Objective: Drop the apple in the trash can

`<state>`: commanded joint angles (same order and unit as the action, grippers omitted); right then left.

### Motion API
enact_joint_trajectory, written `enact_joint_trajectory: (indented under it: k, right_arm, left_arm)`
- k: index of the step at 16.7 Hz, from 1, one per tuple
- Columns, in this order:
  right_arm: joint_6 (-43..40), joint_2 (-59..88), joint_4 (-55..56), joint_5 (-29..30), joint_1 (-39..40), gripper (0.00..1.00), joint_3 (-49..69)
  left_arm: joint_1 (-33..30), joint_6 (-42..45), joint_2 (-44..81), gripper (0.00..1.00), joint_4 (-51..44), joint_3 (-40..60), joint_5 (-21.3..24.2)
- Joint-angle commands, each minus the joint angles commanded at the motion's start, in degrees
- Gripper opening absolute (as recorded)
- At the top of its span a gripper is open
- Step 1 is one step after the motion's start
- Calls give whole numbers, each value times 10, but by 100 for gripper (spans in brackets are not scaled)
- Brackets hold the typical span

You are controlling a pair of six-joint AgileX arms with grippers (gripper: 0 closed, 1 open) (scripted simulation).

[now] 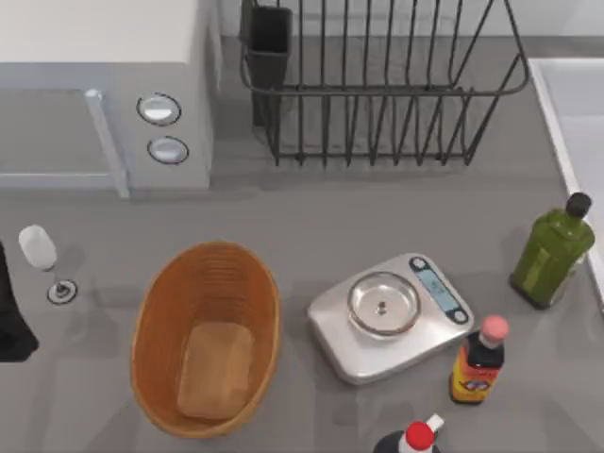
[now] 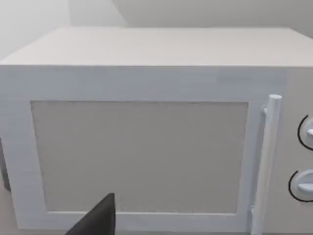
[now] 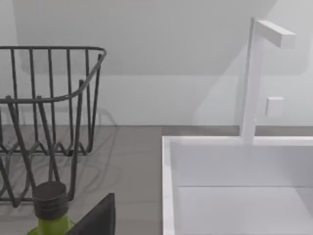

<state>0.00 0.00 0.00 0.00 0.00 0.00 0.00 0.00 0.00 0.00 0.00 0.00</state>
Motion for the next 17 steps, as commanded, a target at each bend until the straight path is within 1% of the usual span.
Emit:
enact_joint_trajectory:
  k: [4, 7, 11, 17]
  right_arm:
    - [0, 0, 0, 0, 0, 100, 0]
    - [0, 0, 0, 0, 0, 100, 0]
    - [0, 0, 0, 0, 0, 100, 0]
    - [0, 0, 0, 0, 0, 100, 0]
  left_arm:
    - [5, 11, 18, 100, -12, 17, 2]
    - [23, 51, 91, 100, -57, 78, 11]
    - [62, 135, 268, 100, -152, 205, 30]
    - [138, 289, 616, 100, -330, 432, 62]
